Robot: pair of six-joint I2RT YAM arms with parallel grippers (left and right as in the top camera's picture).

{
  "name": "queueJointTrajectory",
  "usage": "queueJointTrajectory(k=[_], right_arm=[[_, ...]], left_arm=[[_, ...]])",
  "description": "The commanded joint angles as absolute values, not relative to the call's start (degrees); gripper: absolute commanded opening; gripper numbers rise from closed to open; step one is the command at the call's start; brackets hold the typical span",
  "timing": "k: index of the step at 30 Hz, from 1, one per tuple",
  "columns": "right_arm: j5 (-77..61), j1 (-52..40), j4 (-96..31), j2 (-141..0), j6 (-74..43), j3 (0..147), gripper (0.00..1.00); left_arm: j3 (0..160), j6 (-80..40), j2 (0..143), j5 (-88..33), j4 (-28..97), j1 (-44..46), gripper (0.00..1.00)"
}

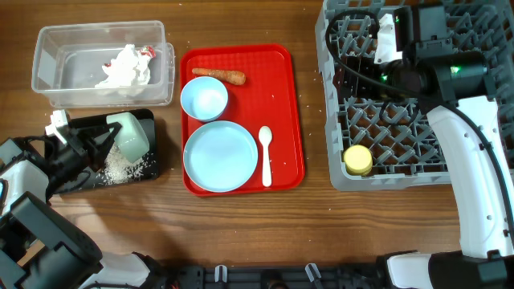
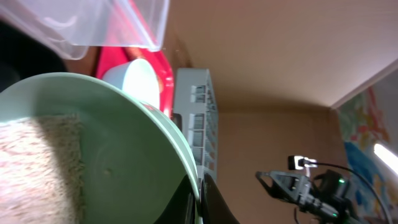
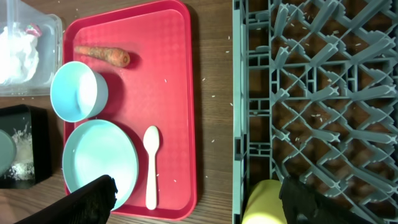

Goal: Sort waste into correct bins and load items into the dishwasher rack
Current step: 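Carry the rice bowl left and tip the rice onto the black tray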

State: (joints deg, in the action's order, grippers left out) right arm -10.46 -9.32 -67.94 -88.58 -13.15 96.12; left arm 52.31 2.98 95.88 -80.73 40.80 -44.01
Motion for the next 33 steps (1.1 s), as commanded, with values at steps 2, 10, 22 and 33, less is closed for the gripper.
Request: queueJointTrajectory(k=[2,10,22,33], right_arm=[[-10.15,-9.56,-68.23,-87.64,-12.05,97.19,0.87],[-10.11,-9.56,-68.23,-87.64,-11.97,97.19,0.87],[-10.11,-9.56,-68.27,-87.64,-11.94,97.19,0.87],[-10.13,-9.56,-68.40,-87.64,-12.03,97.19,0.87]], left_arm=[[51.96,4.10,96.47,-88.25,40.69,-44.56,0.04],[51.96,-1.43,96.44,-90.35,40.69,-46.87,0.04],[51.96,-5.41,96.18,-90.35,41.10,-53.43,0.04],[52.03,-7.99,94.89,-88.66,42.09,-53.54,0.04]])
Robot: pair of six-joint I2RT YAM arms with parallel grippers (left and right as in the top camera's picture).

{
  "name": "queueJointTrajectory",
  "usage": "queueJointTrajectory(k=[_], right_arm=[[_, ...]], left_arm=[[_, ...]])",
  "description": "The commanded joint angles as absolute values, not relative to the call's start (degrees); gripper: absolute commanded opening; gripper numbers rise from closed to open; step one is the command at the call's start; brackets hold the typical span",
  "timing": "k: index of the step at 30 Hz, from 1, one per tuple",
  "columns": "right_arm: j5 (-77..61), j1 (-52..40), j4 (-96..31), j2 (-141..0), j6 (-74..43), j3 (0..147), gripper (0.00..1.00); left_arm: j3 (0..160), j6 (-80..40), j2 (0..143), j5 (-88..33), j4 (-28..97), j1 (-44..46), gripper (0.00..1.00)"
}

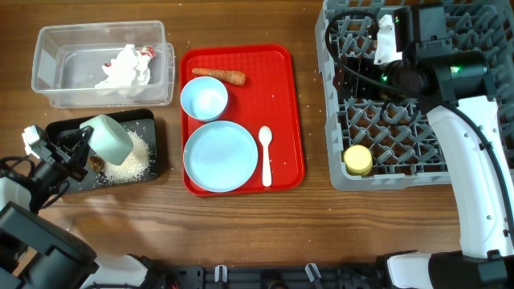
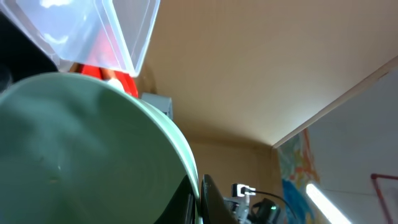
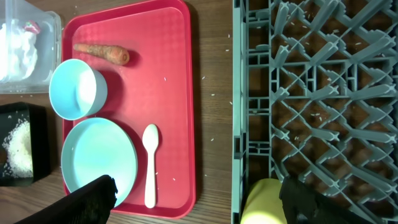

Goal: Sort waste into correct bins and load items into the dishwasher rack
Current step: 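Carry the rice bowl left and tip the rice onto the black tray, then return the emptied green bowl to the red tray with the left gripper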

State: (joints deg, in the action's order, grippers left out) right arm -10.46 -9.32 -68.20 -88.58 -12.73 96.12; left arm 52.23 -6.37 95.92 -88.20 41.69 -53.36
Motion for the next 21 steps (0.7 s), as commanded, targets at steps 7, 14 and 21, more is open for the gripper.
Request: queueJointTrajectory(k=[7,14,21], right_arm=[[-10.15,-9.56,-68.42,-87.64,-12.21,97.19,0.88],[-10.31,-9.56,-68.49,-87.64,-11.73,97.19,0.88],[-10.33,-9.56,-68.40,-87.64,-9.85,97.19,0.89]], left_arm=[[54.24,-5.80,80.73,-75.90,46.35,-45.34,0.04],[59.51,-16.84,67.05,-49.06,28.01,-20.38,0.04],[59.51,-10.59,73.03,-8.73,15.22,17.21,0.04]])
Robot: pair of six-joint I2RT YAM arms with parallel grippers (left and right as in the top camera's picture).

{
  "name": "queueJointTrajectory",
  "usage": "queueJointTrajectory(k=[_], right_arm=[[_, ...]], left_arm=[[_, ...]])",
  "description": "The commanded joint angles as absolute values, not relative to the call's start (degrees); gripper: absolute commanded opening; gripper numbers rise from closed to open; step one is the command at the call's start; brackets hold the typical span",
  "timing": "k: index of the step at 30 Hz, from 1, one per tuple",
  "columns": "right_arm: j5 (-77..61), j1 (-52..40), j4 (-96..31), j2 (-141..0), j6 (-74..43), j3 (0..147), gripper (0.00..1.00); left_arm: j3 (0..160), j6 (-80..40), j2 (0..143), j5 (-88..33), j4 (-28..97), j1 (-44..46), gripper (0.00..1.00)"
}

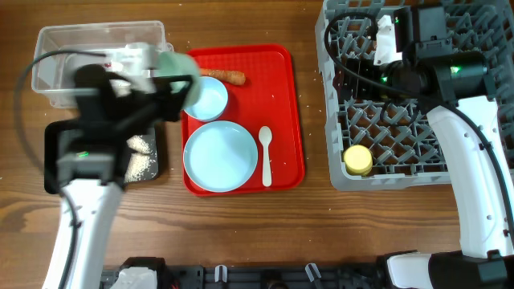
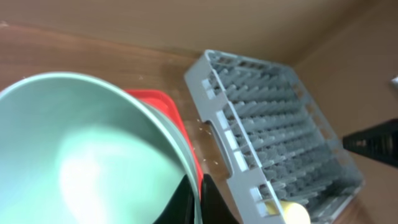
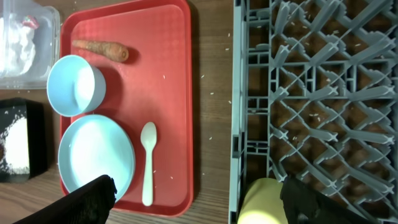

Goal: Sort waste into correct bins and load items into the dishwasher rack
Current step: 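Return the emptied green bowl to the red tray with the left gripper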

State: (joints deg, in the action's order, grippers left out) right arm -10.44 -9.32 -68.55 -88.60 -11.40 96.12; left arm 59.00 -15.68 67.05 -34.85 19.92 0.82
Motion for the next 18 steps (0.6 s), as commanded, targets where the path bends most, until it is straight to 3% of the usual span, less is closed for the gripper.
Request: queueJointTrajectory(k=[1,3,7,18], right_arm=[[-10.33,-9.56,-68.47,-87.64,-9.13,97.19,0.88],[-10.33,-9.56,-68.79,-87.64,-8.99,97.19,0.88],[-10.31,-9.56,-69.17,-87.64,-8.97,97.19,0.89],[-10.33,-9.56,-69.52,-87.64,-9.13,97.19,0.88]], left_arm=[[59.51,-7.53,77.36,-1.32,11.42,23.70,0.04],[59.51,-3.09,83.85,6.02,6.42,30.13,0.04],[59.51,4.34,96.18,7.40,-3.22,35.97,0.04],[59.48,7.29,106.96,7.35,-8.05,38.19,0.06]])
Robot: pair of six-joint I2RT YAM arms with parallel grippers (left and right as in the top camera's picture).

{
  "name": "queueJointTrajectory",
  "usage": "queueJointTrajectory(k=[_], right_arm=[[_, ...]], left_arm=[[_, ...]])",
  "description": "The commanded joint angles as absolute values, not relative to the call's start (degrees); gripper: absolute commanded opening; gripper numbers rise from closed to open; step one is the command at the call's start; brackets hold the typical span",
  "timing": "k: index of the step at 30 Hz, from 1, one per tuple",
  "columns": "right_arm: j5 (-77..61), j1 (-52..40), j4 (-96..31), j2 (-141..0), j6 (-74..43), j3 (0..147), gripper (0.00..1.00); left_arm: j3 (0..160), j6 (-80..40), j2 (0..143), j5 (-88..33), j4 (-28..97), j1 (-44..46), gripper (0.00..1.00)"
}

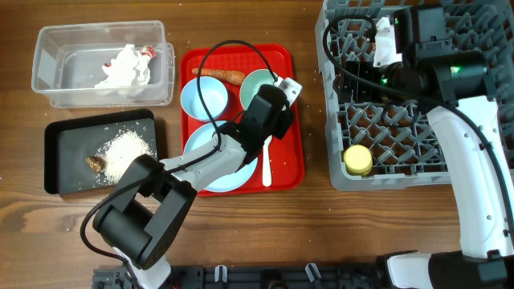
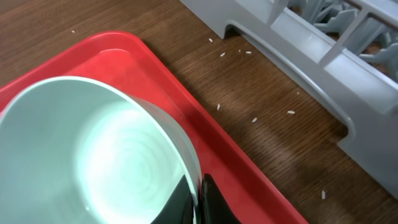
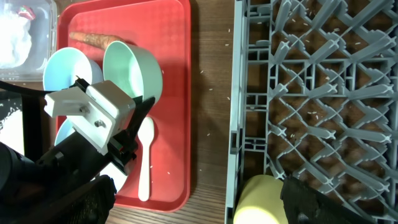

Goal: Sort waste into correct bins and load items into the dishwasher rack
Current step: 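Return the emptied green bowl to the red tray with the left gripper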

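Note:
My left gripper (image 2: 200,198) is shut on the rim of an empty mint-green cup (image 2: 93,155), one finger inside and one outside. The cup (image 1: 257,87) is upright, mouth up, at the back right of the red tray (image 1: 289,120), beside the blue bowl (image 1: 202,98); whether it touches the tray is unclear. A carrot (image 1: 218,76), a white spoon (image 1: 266,164) and a blue plate (image 1: 210,160), partly under my left arm, lie on the tray. My right gripper (image 3: 199,196) hangs wide open, holding nothing, over the grey dishwasher rack (image 1: 401,104), which holds a yellow cup (image 1: 357,159).
A clear bin (image 1: 48,56) with crumpled white tissue stands at the back left. In front of it a black tray (image 1: 60,172) holds a pile of rice and a brown scrap. Loose rice grains dot the wood between the red tray and the rack.
My left gripper, still shut on the green cup, was by the red tray's back left corner near the clear bin; now it is at the tray's back right. The right arm has not moved.
First the green cup lay tipped over the black tray with rice in it. Then it was tilted there empty, the rice heaped on the black tray. Later it was held near the red tray's back left, and now upright at the tray's back right.

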State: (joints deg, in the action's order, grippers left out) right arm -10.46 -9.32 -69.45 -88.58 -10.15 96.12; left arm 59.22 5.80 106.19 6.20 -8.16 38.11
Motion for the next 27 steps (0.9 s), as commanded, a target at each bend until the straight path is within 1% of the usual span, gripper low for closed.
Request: queueJointTrajectory(k=[1,2,3,4,5,7,9,13,15,17,22,25,27], right_arm=[[-10.33,-9.56,-69.49,-87.64,-9.15,97.19,0.89],[-10.33,-9.56,-69.47,-87.64,-9.13,97.19,0.88],[-10.33,-9.56,-69.49,-87.64,-9.13,97.19,0.88],[-10.33,-9.56,-69.52,-87.64,-9.17,97.19,0.89],[-10.33,-9.56,-69.54,-87.64,-9.15,97.19,0.89],[-10.33,-9.56,-69.54,-87.64,-9.15,97.19,0.88],[-10.33,-9.56,-69.52,-87.64,-9.13,97.19,0.88],[-10.39,-9.56,-69.41,-87.64,-9.17,97.19,0.89],[-11.05,-9.56,-69.10,-87.64,-9.17,97.19,0.89],[-12.58,-9.58,-68.73,-87.64,-9.15,97.19,0.89],[-14.06,-9.58,-68.47,-87.64,-9.10,97.19,0.88],[-15.22,-9.67,-69.80,-87.64,-9.08,97.17,0.88],[-16.47,-10.81,-70.46,-87.64,-9.17,97.01,0.88]], left_arm=[[59.48,7.29,106.96,7.35,-7.94,38.19,0.10],[59.48,7.29,106.96,7.35,-7.92,38.19,0.15],[59.48,7.29,106.94,7.35,-7.94,38.19,0.25],[59.48,7.07,106.94,7.38,-7.94,38.19,0.37],[59.48,6.74,106.91,7.40,-7.97,38.13,0.42],[59.51,5.21,106.15,8.12,-7.73,37.82,0.47],[59.51,0.86,104.44,11.42,-7.03,37.17,0.49],[59.61,-2.63,95.02,11.84,0.54,34.87,0.63],[59.61,-3.86,89.34,11.84,6.13,34.20,0.65],[59.61,-4.47,84.95,11.86,9.63,33.69,0.66],[59.61,-8.73,78.39,11.11,17.02,33.21,0.68],[59.61,-13.50,76.69,5.52,27.70,33.21,0.69],[59.61,-19.33,76.71,0.27,36.14,33.19,0.69]])
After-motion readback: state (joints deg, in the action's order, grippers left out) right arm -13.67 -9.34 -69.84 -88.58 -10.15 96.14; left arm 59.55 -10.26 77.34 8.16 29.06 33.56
